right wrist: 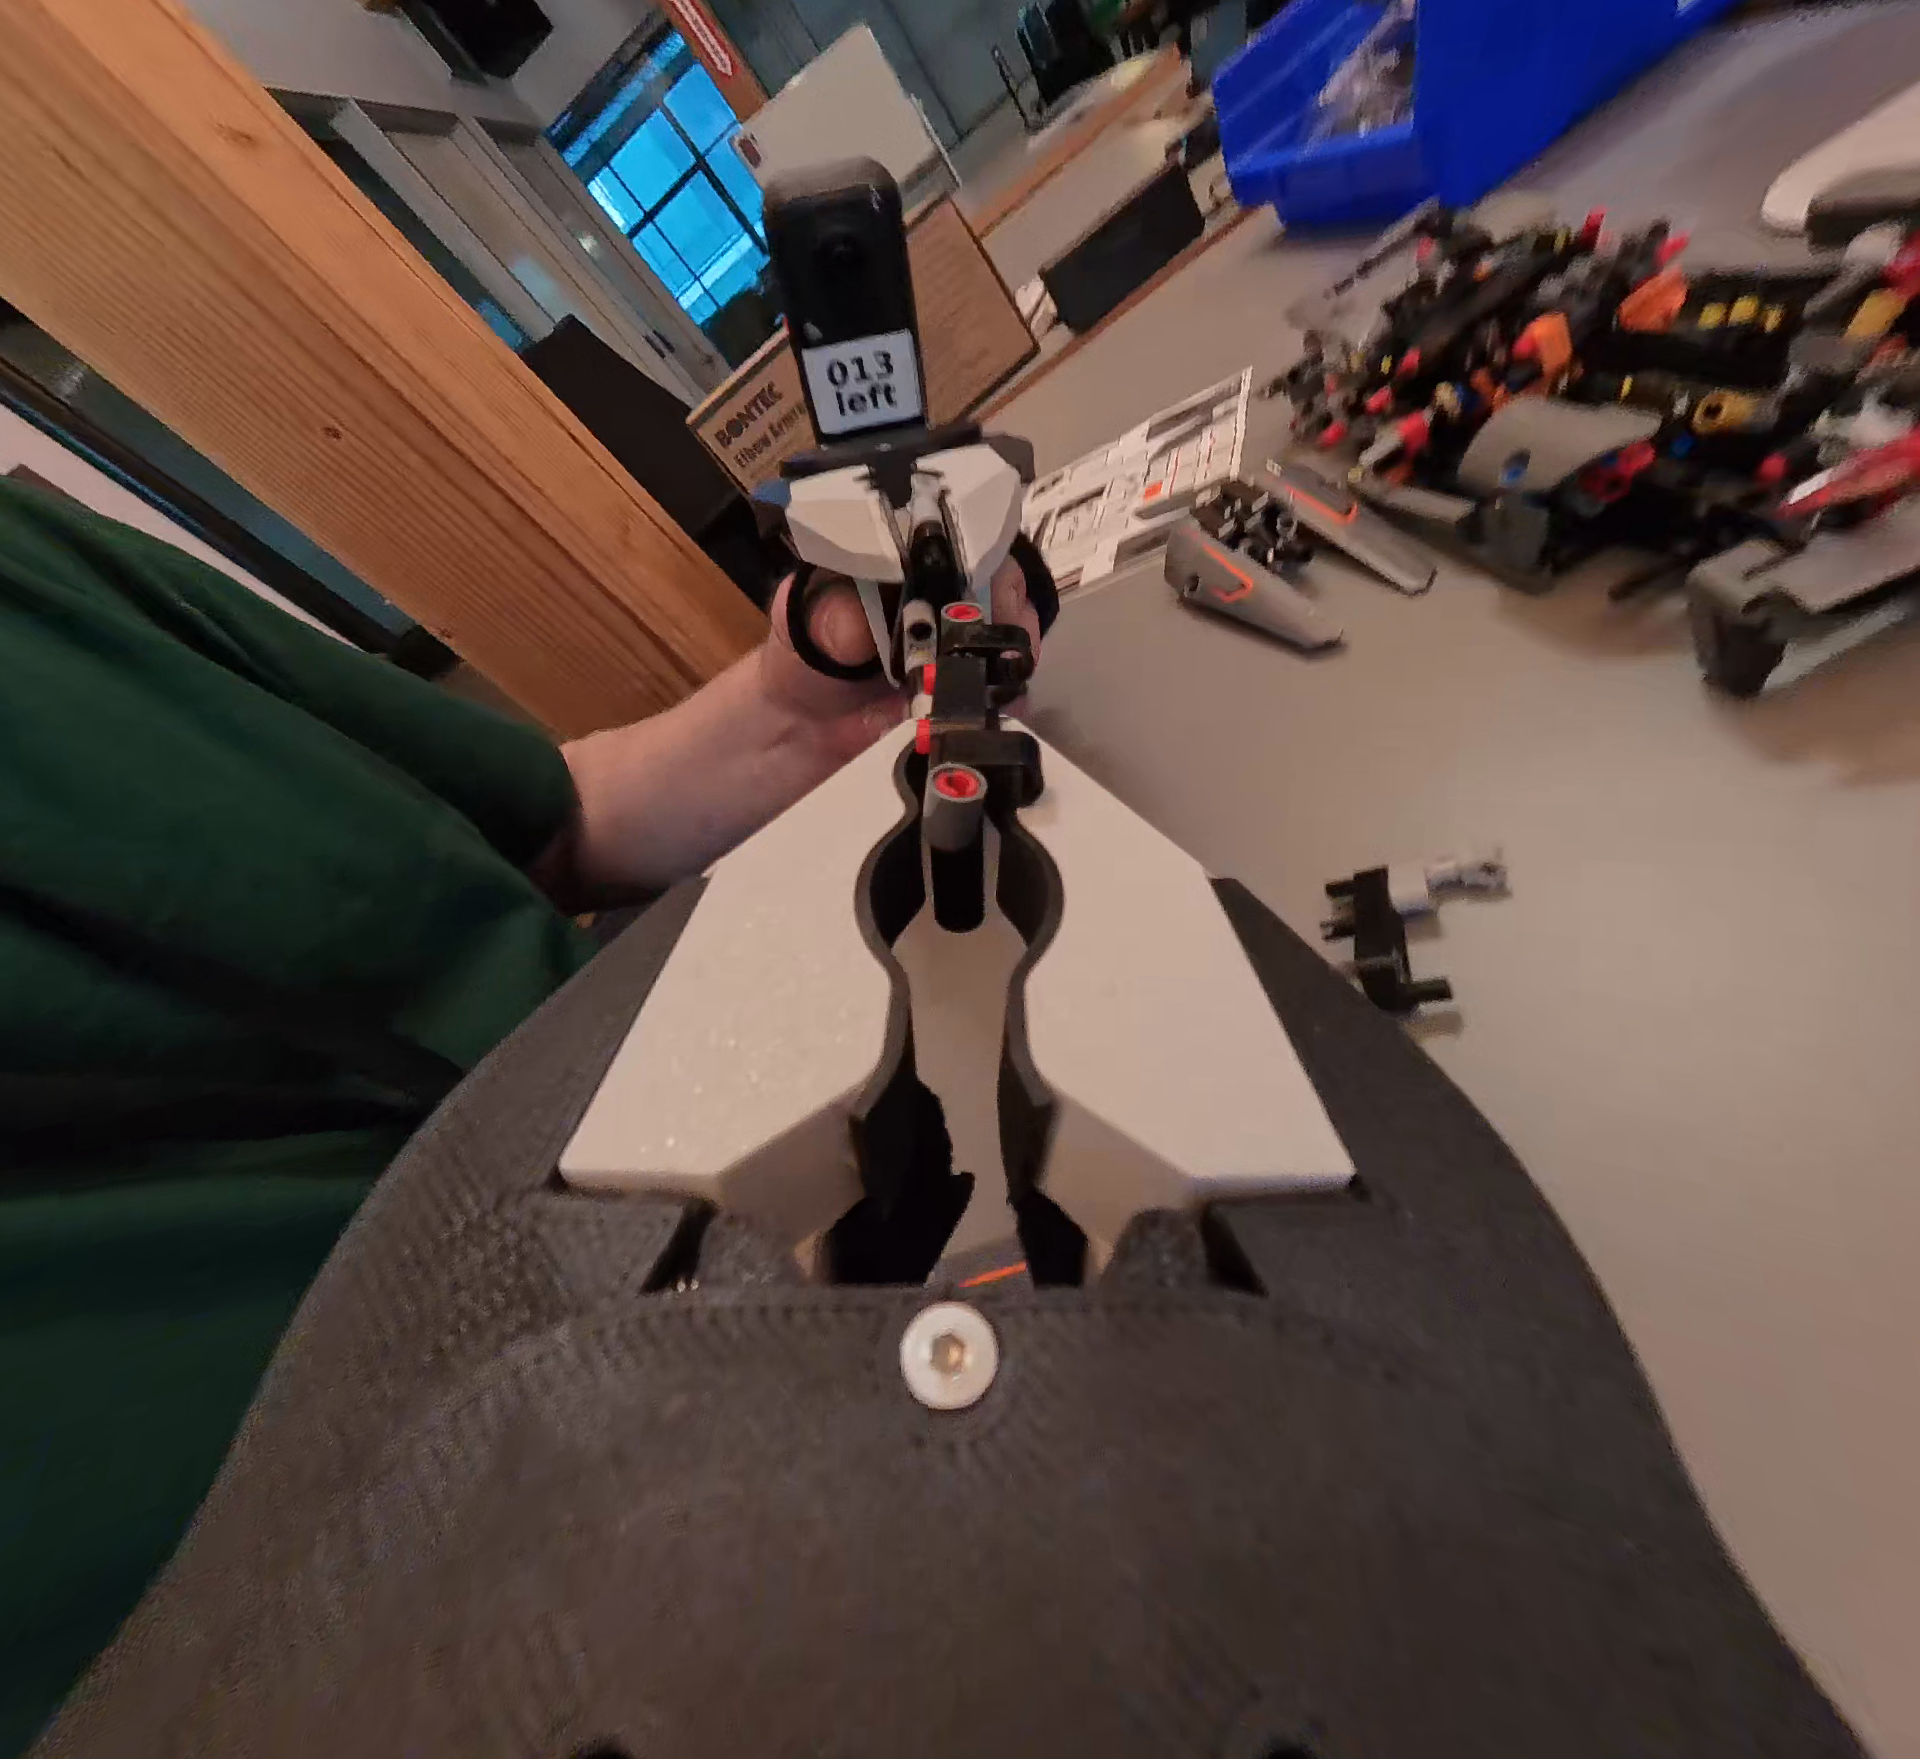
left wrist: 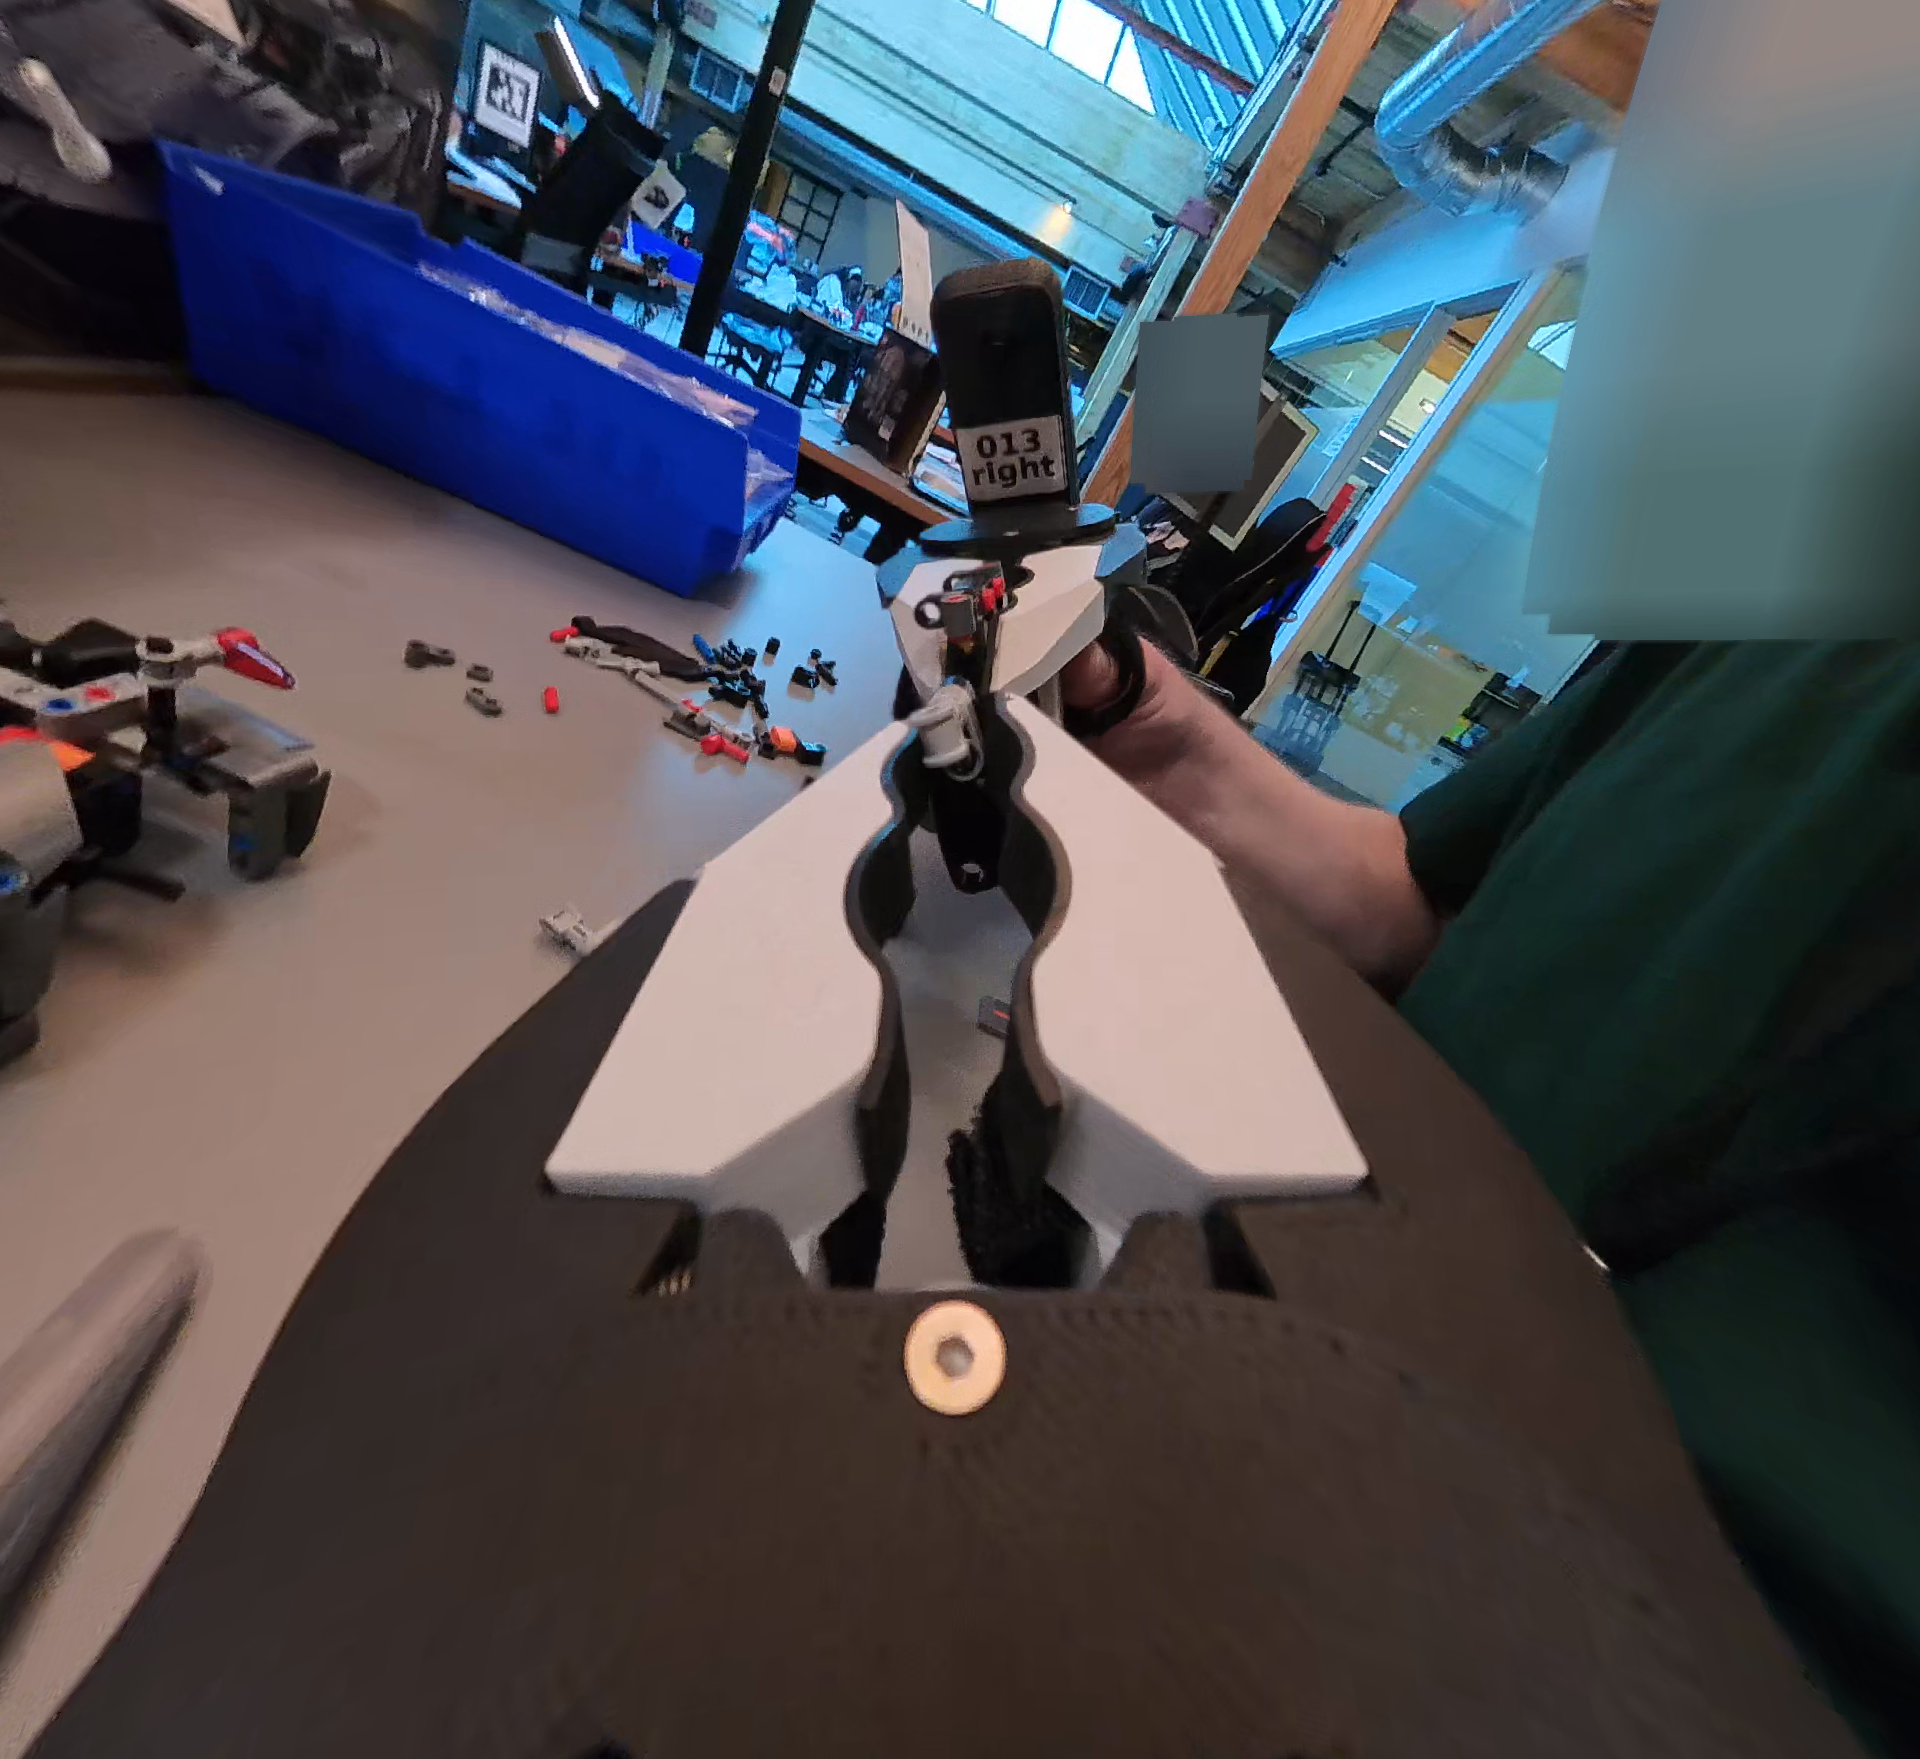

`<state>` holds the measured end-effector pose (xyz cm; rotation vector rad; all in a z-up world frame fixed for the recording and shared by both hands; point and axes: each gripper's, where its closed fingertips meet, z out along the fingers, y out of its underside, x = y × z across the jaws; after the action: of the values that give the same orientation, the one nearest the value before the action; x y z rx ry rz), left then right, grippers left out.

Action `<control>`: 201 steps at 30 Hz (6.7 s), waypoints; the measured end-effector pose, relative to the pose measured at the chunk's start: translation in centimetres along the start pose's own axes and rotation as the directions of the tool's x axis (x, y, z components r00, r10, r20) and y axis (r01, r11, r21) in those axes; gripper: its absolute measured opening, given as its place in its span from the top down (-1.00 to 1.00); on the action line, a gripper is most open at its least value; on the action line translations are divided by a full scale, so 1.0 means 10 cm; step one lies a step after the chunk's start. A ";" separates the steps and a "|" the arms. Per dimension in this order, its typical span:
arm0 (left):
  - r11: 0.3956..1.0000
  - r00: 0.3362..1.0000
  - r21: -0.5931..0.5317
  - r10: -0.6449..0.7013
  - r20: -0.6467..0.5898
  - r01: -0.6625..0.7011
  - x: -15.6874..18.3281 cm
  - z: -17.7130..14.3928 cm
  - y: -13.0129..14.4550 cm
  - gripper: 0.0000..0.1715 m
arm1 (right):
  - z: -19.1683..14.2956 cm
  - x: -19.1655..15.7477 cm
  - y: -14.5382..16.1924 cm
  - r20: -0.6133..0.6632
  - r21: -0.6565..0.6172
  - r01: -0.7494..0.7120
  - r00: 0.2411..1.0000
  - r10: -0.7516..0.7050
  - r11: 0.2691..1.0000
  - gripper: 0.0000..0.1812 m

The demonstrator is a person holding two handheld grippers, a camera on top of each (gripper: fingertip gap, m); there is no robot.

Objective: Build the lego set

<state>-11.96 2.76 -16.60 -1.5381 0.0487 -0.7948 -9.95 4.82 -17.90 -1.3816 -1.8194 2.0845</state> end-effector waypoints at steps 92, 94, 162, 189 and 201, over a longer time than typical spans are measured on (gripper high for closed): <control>0.955 0.953 0.011 -0.295 0.062 0.295 -0.11 -0.34 0.24 0.84 | 0.49 0.21 1.01 -0.051 -0.573 0.197 0.960 -0.275 0.796 0.69; 0.944 0.944 0.024 -0.330 0.031 0.329 -0.10 -0.35 0.22 0.85 | 0.47 0.15 0.86 -0.059 -0.518 0.211 0.958 -0.281 0.829 0.68; 0.992 0.989 -0.009 0.126 0.081 -0.125 0.33 -0.13 0.01 0.82 | 0.44 -0.47 -0.16 -0.030 -0.057 0.378 0.925 -0.380 0.924 0.95; 0.984 0.984 0.008 0.177 0.036 -0.177 0.43 -0.12 -0.06 0.86 | 0.42 -0.56 -0.15 0.045 -0.058 0.338 0.941 -0.336 0.939 0.95; 0.976 0.972 0.020 0.216 0.090 -0.219 0.48 -0.10 -0.11 0.87 | 0.36 -0.60 -0.17 0.102 0.045 0.225 0.968 -0.228 0.973 0.95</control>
<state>-9.34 -0.24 -13.60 -1.5075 0.1379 -0.5516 -9.47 -0.77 -13.37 -1.0169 -1.8707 2.0946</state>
